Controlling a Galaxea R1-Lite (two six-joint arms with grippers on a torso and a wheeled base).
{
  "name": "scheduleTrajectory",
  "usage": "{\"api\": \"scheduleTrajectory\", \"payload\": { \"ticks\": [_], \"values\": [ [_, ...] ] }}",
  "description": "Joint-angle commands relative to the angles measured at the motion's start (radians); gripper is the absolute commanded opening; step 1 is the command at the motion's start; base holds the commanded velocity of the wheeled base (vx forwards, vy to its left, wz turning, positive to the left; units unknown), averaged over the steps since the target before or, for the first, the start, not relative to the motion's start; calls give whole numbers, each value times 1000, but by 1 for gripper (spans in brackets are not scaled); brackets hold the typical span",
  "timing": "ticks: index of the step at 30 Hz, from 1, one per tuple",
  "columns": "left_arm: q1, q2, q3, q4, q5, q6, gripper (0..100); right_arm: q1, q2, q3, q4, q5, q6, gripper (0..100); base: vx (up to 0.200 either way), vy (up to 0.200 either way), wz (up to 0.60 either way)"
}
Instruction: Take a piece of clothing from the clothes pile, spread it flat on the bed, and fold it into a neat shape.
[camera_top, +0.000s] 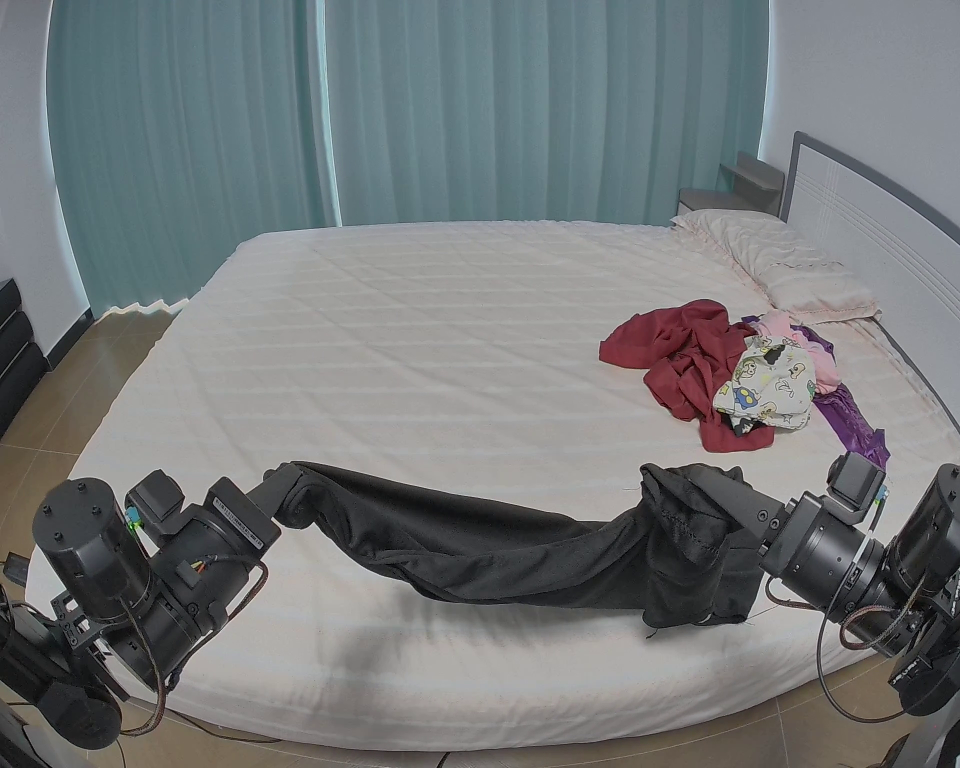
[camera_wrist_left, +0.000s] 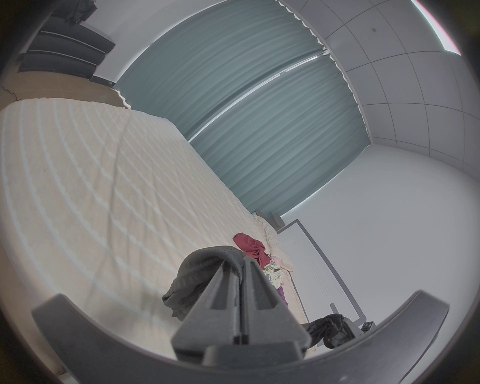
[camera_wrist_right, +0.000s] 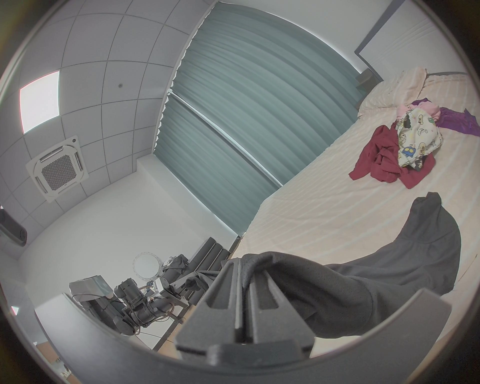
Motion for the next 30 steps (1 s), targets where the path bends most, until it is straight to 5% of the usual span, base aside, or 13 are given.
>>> {"api": "scheduleTrajectory", "payload": {
  "ticks": [1,13,30],
  "values": [
    [0,-7,1,0,0,0,0,0,-13,1,-2,-2,-11,0,0,200,0],
    [-2,28,1,3,-6,0,0,-17,-41,33,10,-22,-19,0,0,50,0],
    [-29,-113,75,7,2,3,0,60,-312,127,14,-16,-19,0,-200,0,0]
  ]
}}
